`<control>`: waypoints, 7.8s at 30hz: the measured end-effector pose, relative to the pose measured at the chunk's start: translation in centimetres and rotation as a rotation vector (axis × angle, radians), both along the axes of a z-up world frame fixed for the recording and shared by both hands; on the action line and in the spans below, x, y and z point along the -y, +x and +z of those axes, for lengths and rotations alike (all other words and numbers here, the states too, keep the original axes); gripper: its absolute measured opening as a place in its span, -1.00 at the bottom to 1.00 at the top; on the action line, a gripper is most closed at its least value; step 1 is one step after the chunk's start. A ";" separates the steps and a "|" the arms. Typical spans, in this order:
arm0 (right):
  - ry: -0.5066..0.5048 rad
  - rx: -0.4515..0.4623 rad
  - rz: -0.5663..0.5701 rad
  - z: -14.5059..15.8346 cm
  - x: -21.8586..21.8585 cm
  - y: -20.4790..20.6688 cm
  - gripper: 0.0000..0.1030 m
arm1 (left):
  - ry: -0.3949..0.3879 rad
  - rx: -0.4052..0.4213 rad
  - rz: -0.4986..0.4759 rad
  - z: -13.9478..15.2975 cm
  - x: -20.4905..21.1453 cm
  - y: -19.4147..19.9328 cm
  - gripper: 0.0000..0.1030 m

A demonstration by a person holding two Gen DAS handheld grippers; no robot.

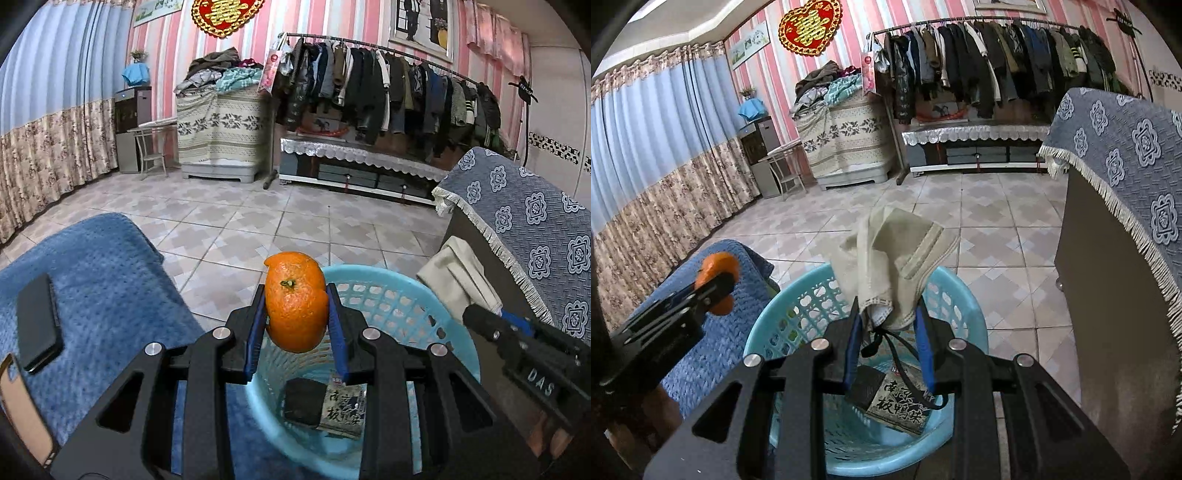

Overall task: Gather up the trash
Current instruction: 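Carry the orange and the cloth with phone case over the blue basket, then open the left tool to drop the orange while the right tool releases the cloth, then move both tools back over the rug toward the round lid and paper card, then close the left tool on the cream round lid while the right tool grasps the white printed card, then carry the round lid and the printed card over the blue basket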

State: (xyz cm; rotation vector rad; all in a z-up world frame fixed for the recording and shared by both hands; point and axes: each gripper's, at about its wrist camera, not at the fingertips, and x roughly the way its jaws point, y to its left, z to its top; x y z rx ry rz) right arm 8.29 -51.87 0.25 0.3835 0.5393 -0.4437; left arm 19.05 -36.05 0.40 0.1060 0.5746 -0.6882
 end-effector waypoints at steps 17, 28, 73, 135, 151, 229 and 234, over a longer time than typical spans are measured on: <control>0.010 -0.026 0.036 -0.6 0.3 1.4 -0.47 | 0.090 0.059 0.021 0.1 1.1 0.2 0.14; 0.008 -0.053 0.093 -1.7 -1.4 3.4 -0.47 | 0.033 0.050 0.150 1.7 -3.9 1.6 0.47; -0.128 0.070 0.325 3.0 -17.7 5.0 0.87 | -0.030 0.119 0.544 6.4 -28.2 -5.2 0.89; -0.192 -0.120 0.890 -2.4 -38.3 7.9 0.89 | -0.014 -0.211 0.770 -3.7 -45.4 -2.8 -0.87; -0.189 -0.232 1.066 -5.5 -43.5 8.5 0.88 | -0.032 -0.165 0.848 -2.2 -49.5 -5.2 -0.87; -0.066 0.141 -0.050 2.9 -2.0 -1.6 -0.89 | -0.019 -0.034 0.123 2.3 -6.9 -1.0 -0.87; -0.001 0.118 -0.075 1.6 -0.6 -2.0 -0.89 | 0.011 -0.054 0.090 1.0 -4.4 -0.9 -0.87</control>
